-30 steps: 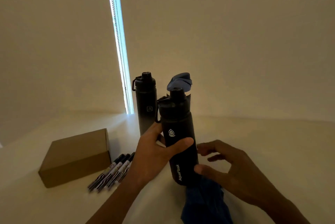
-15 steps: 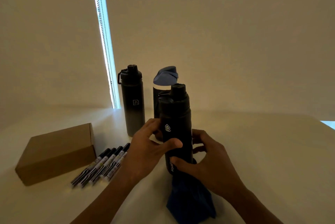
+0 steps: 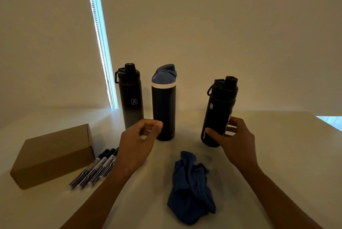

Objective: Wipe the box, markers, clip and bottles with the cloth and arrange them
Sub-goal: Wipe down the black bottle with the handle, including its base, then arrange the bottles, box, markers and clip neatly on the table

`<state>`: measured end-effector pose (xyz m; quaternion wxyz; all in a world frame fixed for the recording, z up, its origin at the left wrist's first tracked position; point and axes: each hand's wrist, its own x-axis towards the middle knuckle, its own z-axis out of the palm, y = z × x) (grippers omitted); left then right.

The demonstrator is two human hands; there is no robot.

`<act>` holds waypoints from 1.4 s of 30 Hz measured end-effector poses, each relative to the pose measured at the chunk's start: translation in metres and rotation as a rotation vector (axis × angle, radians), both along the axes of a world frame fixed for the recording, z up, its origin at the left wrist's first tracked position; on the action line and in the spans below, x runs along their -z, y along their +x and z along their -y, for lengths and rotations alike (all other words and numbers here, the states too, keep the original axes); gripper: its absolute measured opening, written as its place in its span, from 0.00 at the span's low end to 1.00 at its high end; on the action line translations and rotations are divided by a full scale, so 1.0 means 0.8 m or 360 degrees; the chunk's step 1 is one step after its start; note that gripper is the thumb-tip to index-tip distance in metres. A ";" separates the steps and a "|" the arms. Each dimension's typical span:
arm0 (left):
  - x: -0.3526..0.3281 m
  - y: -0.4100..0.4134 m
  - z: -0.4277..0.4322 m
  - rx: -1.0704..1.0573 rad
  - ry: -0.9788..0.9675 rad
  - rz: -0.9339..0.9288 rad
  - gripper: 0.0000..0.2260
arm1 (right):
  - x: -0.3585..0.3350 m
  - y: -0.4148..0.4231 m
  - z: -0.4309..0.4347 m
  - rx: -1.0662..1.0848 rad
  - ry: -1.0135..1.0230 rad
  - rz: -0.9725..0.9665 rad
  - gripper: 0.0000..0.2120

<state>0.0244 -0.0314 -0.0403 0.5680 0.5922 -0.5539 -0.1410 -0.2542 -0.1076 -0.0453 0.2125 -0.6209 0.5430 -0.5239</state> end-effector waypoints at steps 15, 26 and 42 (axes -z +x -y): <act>0.014 0.017 0.013 -0.0116 0.0037 0.0346 0.07 | 0.016 -0.004 0.013 0.0043 -0.0108 -0.0031 0.40; 0.026 0.047 0.009 -0.0149 -0.0005 0.0389 0.08 | -0.004 0.048 -0.047 -0.0488 -0.0138 -0.0139 0.11; 0.013 0.094 -0.011 -0.0386 -0.0202 0.0114 0.20 | -0.034 0.208 -0.036 -0.0913 0.0003 -0.0243 0.28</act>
